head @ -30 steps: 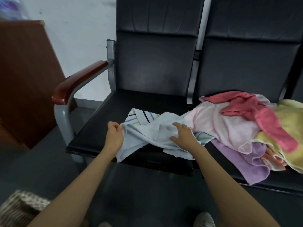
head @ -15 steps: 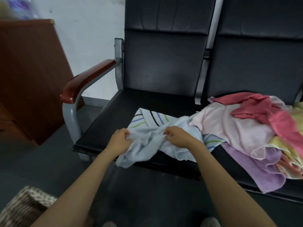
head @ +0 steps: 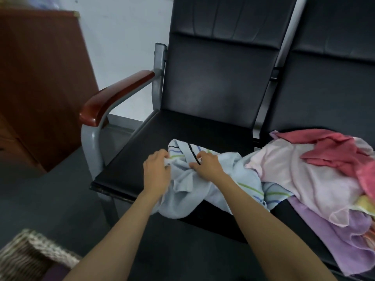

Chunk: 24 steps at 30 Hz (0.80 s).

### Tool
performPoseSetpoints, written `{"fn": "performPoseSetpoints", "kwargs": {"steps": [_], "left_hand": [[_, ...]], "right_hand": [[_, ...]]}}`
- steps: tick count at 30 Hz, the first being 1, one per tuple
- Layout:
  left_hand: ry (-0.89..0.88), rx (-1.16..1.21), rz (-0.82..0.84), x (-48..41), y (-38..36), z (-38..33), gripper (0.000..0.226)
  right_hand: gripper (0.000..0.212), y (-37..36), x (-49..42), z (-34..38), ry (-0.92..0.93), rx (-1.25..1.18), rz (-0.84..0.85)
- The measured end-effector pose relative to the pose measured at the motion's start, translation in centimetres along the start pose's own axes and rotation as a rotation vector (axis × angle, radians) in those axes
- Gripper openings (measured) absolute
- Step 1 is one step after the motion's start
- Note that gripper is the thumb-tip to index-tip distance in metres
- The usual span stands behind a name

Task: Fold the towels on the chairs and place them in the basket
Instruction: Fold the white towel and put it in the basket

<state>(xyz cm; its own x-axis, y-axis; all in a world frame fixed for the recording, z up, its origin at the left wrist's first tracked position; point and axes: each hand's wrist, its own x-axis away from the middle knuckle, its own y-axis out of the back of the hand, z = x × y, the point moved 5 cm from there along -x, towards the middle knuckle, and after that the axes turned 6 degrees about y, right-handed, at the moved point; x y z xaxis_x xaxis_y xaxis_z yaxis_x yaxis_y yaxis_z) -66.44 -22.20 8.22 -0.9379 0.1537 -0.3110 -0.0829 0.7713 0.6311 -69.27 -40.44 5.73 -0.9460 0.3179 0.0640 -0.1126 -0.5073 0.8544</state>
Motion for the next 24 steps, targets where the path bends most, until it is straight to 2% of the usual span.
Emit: {"fn": "performPoseSetpoints", "kwargs": {"steps": [1,3,4,5,6,8,10,13,15,19,24], "left_hand": [[-0.153,-0.013,0.048,0.1,0.0,-1.1,0.019],[-0.359,-0.148,0.350,1.0,-1.2,-2.4,0.023],[-0.337,-0.222,0.528,1.5,-2.0,-2.0,0.021],[-0.218,-0.205,0.658,1.8,-2.3,-1.4,0.015],[-0.051,-0.069,0.714,1.8,-2.3,-0.8,0.012],[0.217,0.195,0.585,1.0,-1.7,0.1,0.030],[0.265,0.082,0.442,0.2,-1.5,1.1,0.028],[0.194,-0.238,0.444,0.5,-2.2,1.8,0.022],[0.195,-0.265,0.474,0.7,-2.7,1.8,0.020],[0.218,-0.205,0.454,0.8,-2.9,1.7,0.037],[0.305,0.116,0.062,-0.7,0.8,1.4,0.018]], "right_hand": [[0.035,-0.5,-0.6,-0.2,-0.023,0.012,0.015],[0.029,-1.0,-1.3,-0.9,-0.052,0.011,-0.045],[0.029,-1.0,-1.4,-1.2,-0.056,0.018,-0.081],[0.031,-1.0,-1.6,-1.4,-0.050,0.036,-0.097],[0.031,-0.9,-1.6,-1.5,-0.039,0.061,-0.093],[0.021,-0.7,-1.7,-1.6,-0.017,0.094,-0.066],[0.010,-0.7,-1.8,-1.5,0.014,0.132,-0.065],[0.015,-0.5,-1.4,-1.2,0.048,0.153,-0.100],[0.020,-0.1,-1.1,-1.7,0.042,0.012,-0.146],[0.017,2.5,0.5,-3.2,-0.057,-0.358,-0.358],[0.013,8.6,2.4,-5.5,-0.108,-0.599,-0.716]]}}
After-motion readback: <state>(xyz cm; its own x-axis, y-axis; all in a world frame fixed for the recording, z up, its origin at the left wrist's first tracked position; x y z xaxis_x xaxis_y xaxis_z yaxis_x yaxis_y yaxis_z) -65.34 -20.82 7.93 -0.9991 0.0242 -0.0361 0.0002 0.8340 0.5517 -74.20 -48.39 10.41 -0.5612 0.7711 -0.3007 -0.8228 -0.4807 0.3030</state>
